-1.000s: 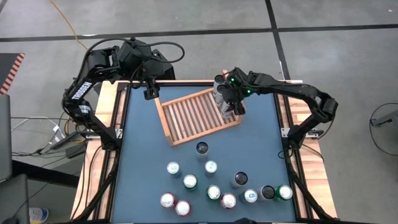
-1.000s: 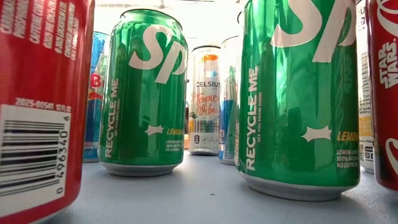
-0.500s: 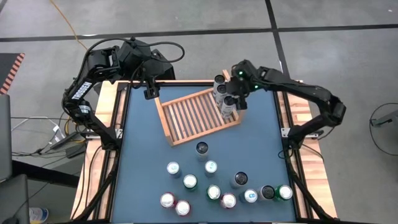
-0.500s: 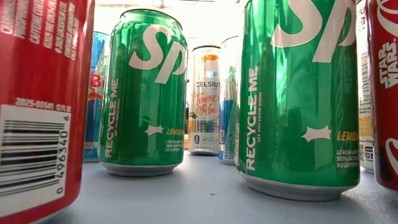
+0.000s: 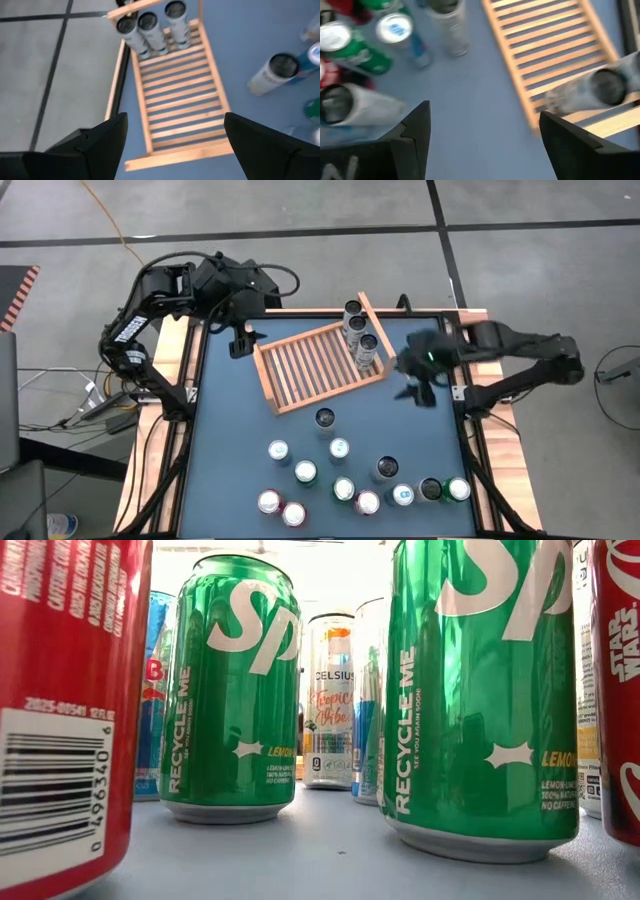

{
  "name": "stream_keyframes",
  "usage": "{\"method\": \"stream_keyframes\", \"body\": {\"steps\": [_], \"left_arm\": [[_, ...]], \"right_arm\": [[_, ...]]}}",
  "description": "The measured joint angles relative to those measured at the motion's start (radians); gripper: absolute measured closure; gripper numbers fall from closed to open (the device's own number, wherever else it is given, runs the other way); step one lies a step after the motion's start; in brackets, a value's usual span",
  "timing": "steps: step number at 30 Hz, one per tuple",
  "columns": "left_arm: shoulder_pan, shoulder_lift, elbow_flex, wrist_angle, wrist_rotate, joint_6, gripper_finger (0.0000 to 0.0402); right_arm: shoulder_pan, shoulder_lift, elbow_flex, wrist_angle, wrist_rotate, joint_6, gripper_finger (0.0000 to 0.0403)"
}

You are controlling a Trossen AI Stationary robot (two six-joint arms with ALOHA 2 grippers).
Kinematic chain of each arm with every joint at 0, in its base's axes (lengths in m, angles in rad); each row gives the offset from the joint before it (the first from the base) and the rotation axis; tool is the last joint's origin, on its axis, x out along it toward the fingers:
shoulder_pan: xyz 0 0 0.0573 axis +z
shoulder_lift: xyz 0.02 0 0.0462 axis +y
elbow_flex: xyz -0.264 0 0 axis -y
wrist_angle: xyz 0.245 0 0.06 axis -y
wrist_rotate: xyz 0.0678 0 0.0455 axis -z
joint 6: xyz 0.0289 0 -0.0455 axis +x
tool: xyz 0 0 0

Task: Place canned beverage on shelf
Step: Put the white-yellow soda can on the shelf

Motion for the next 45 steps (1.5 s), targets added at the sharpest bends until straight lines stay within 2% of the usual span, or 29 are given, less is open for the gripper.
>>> {"method": "stream_keyframes", "body": {"steps": [6, 9, 12, 17, 23, 30, 37, 45], "left_arm": [[-0.087, 0.000, 0.000, 0.054, -0.002, -0.098, 0.0083], [-0.130, 0.000, 0.000, 0.073, -0.014, -0.133, 0.0083], [-0.171, 0.000, 0.000, 0.065, -0.050, -0.139, 0.0083], [-0.217, 0.000, 0.000, 0.060, -0.073, -0.100, 0.0083], [-0.240, 0.000, 0.000, 0.009, -0.078, -0.082, 0.0083], [-0.270, -0.004, 0.000, -0.029, -0.074, -0.073, 0.0083], [-0.285, -0.015, 0.000, -0.040, -0.078, -0.068, 0.0083], [-0.285, -0.017, 0.000, -0.040, -0.105, -0.070, 0.0083]], "right_arm": [[0.328, 0.021, -0.001, -0.022, 0.134, 0.233, 0.0112], [0.444, 0.066, -0.001, -0.021, 0.183, 0.284, 0.0112], [0.507, 0.131, -0.001, 0.009, 0.206, 0.304, 0.0112], [0.532, 0.242, 0.024, 0.085, 0.208, 0.305, 0.0112], [0.510, 0.377, 0.141, 0.088, 0.200, 0.304, 0.0112], [0.522, 0.515, 0.234, -0.035, 0.120, 0.359, 0.0112], [0.549, 0.543, 0.274, -0.091, 0.087, 0.439, 0.0112], [0.618, 0.543, 0.274, -0.092, 0.188, 0.479, 0.0112]]}}
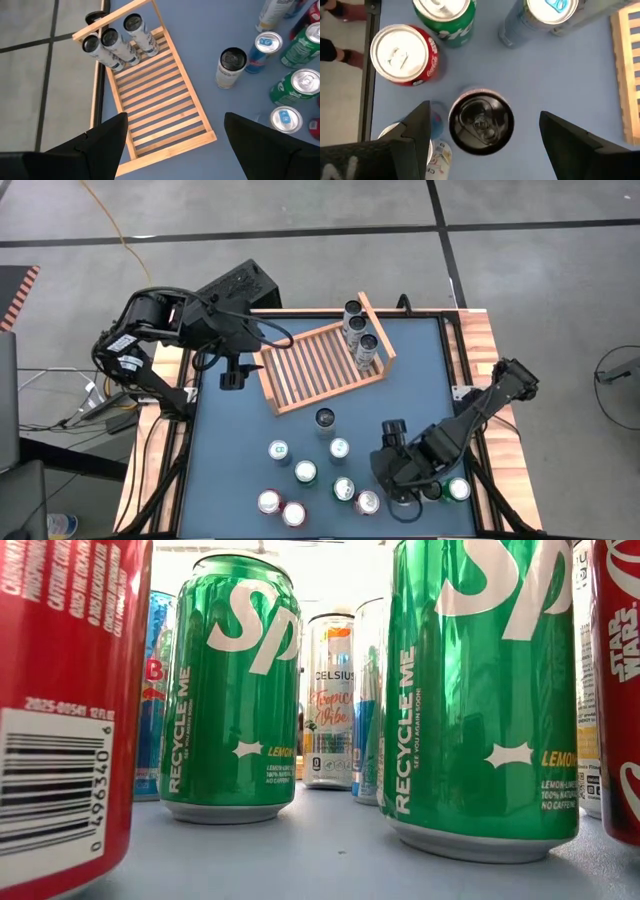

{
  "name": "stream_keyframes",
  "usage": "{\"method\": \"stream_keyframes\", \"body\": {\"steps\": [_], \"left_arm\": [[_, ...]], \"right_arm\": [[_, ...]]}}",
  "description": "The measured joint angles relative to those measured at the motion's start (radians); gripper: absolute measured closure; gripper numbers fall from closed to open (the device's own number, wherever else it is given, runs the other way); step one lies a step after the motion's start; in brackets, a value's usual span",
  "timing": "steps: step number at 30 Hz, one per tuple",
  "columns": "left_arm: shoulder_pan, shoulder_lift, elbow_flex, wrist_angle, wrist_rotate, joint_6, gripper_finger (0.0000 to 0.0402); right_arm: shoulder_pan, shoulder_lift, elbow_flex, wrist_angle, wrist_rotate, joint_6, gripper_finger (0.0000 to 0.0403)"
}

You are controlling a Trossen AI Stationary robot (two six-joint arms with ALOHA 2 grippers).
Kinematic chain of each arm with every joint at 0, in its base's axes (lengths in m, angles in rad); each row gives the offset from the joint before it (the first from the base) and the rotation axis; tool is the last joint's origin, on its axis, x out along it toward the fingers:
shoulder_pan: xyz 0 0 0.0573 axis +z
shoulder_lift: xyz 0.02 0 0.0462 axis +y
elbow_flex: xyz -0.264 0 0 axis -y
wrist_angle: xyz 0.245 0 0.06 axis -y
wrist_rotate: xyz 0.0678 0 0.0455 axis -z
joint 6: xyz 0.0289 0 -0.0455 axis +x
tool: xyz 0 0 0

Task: Place canned beverage on shelf
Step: Put the white-yellow soda can on the shelf

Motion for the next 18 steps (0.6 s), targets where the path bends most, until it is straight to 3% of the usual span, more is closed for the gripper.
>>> {"method": "stream_keyframes", "body": {"steps": [18], "left_arm": [[0.000, 0.000, 0.000, 0.000, -0.005, -0.031, 0.0083]], "right_arm": [[-0.002, 0.000, -0.131, 0.069, -0.005, -0.013, 0.0112]]}}
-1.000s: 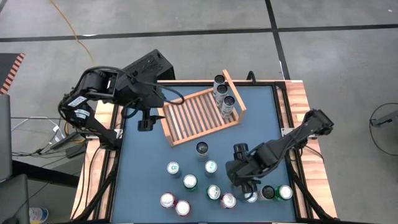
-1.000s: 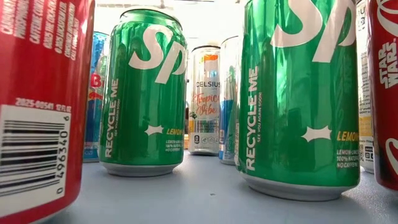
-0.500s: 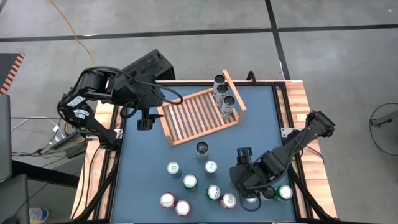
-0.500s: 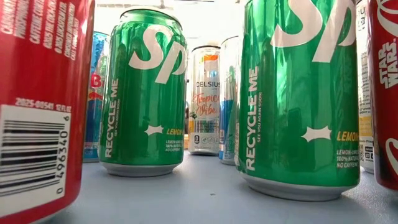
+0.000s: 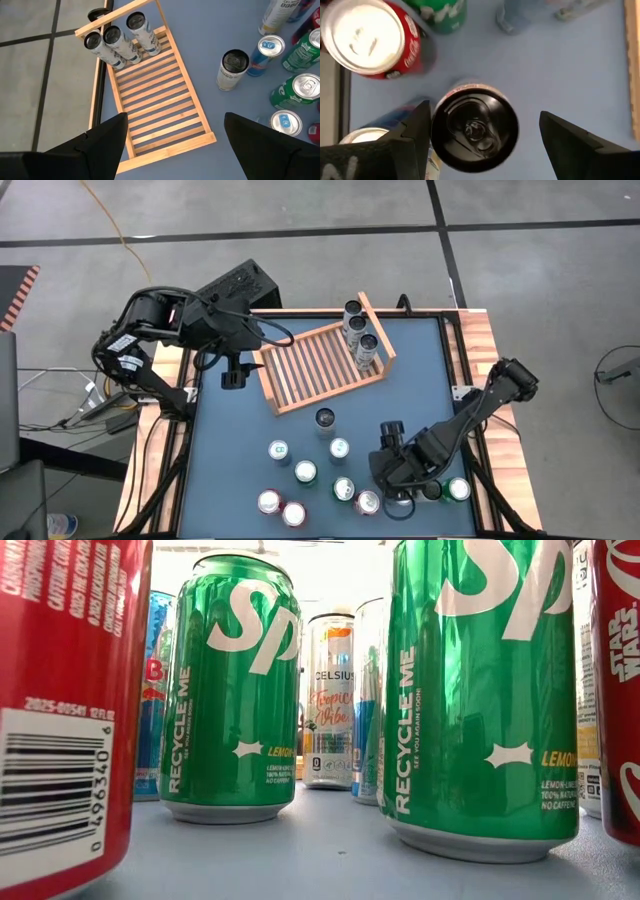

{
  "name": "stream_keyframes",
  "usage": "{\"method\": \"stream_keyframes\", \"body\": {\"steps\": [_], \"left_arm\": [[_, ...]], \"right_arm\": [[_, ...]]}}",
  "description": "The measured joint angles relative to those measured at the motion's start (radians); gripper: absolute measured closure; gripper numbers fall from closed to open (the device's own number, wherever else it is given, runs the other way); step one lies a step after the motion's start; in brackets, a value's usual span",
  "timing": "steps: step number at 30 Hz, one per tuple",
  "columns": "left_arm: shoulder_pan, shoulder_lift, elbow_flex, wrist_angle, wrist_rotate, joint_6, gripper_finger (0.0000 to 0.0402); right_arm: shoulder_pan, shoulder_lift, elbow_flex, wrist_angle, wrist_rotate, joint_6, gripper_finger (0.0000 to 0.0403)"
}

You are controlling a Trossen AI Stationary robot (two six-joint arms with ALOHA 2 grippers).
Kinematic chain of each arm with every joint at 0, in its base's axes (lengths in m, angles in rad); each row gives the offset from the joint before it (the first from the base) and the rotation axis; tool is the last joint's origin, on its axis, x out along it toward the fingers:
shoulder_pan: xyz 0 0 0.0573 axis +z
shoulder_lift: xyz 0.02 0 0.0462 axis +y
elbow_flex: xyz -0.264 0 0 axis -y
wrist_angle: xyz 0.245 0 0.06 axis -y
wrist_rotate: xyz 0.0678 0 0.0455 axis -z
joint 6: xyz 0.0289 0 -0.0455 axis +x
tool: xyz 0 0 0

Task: Place canned beverage on shelf
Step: Put the white-yellow soda can on the shelf

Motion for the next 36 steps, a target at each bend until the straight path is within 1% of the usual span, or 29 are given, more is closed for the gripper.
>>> {"method": "stream_keyframes", "body": {"steps": [4, 9, 14, 17, 19, 22, 23, 29, 36], "left_arm": [[0.000, 0.000, 0.000, 0.000, -0.025, 0.000, 0.0083], [0.000, 0.000, 0.000, 0.000, -0.030, 0.011, 0.0083], [0.000, 0.000, 0.000, 0.000, -0.030, 0.011, 0.0083], [0.000, 0.000, 0.000, 0.000, -0.030, 0.011, 0.0083], [0.000, 0.000, 0.000, 0.000, -0.030, 0.011, 0.0083], [0.000, 0.000, 0.000, 0.000, -0.029, 0.016, 0.0083], [0.000, 0.000, 0.000, 0.000, -0.030, 0.019, 0.0083], [0.000, -0.002, 0.000, -0.001, -0.030, 0.033, 0.0083], [0.000, -0.017, 0.000, -0.003, -0.045, 0.069, 0.0083]], "right_arm": [[0.000, 0.000, -0.027, 0.015, -0.029, -0.006, 0.0112], [-0.001, 0.000, -0.035, 0.021, -0.029, -0.017, 0.0115], [-0.004, 0.000, -0.035, 0.035, -0.030, -0.058, 0.0138], [-0.014, 0.000, -0.035, 0.037, -0.036, -0.079, 0.0167], [-0.023, 0.000, -0.035, 0.041, -0.052, -0.094, 0.0197], [-0.037, -0.002, -0.034, 0.055, -0.081, -0.119, 0.0252], [-0.041, -0.002, -0.033, 0.057, -0.090, -0.129, 0.0263], [-0.074, 0.001, -0.008, 0.043, -0.109, -0.148, 0.0264], [-0.149, -0.022, 0.071, -0.017, -0.094, -0.180, 0.0264]]}}
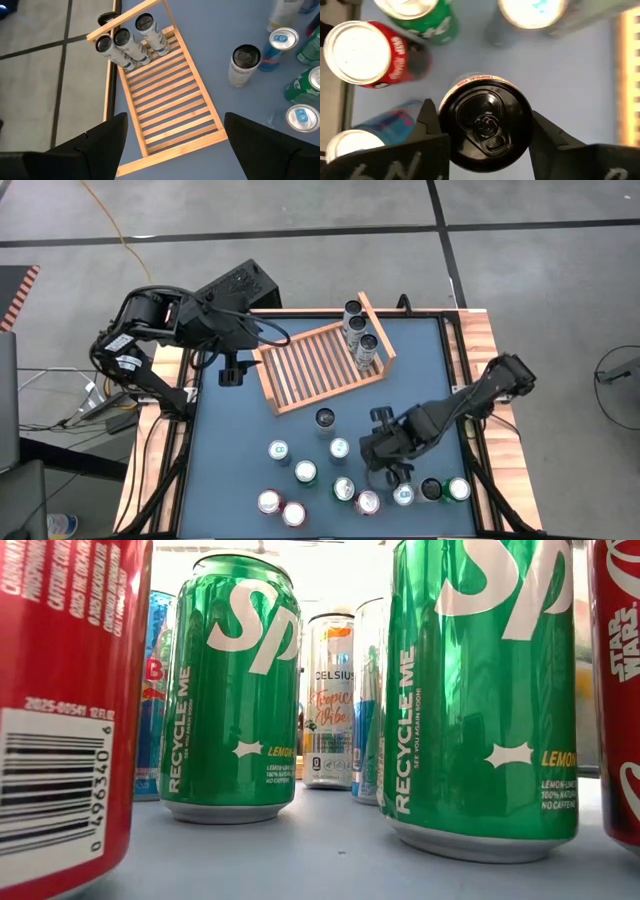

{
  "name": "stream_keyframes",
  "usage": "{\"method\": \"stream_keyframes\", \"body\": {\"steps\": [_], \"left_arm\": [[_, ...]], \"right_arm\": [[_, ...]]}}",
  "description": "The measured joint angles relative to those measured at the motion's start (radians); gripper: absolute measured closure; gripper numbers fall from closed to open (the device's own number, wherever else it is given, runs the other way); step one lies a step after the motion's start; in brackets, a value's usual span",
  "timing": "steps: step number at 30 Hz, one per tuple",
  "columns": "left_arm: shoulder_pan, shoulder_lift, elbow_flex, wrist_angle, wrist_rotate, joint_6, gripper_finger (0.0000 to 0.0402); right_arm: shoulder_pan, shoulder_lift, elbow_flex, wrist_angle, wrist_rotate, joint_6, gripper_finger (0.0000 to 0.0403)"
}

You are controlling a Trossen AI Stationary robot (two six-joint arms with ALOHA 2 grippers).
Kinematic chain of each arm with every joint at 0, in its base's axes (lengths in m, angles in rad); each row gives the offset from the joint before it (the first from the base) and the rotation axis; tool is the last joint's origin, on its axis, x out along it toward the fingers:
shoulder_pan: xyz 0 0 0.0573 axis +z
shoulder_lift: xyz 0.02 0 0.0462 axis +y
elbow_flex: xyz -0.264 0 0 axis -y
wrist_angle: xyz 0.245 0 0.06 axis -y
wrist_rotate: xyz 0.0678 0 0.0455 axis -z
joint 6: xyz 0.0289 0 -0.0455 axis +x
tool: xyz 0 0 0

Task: Place canned beverage on shelf
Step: Put the white-yellow soda can on the shelf

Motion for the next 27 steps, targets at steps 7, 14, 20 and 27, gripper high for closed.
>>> {"method": "stream_keyframes", "body": {"steps": [7, 14, 20, 27], "left_arm": [[0.000, -0.024, 0.000, 0.000, -0.005, 0.020, 0.0083], [0.000, -0.041, 0.000, -0.002, -0.006, 0.051, 0.0083], [0.000, -0.054, 0.000, -0.005, -0.007, 0.074, 0.0083], [0.000, -0.072, 0.000, -0.004, -0.007, 0.107, 0.0083]], "right_arm": [[-0.147, -0.072, 0.109, -0.116, 0.069, -0.079, 0.0264], [-0.356, -0.074, 0.226, -0.254, 0.100, -0.268, 0.0264], [-0.521, -0.021, 0.328, -0.207, 0.101, -0.484, 0.0264], [-0.672, 0.137, 0.507, -0.133, 0.092, -0.723, 0.0264]]}}
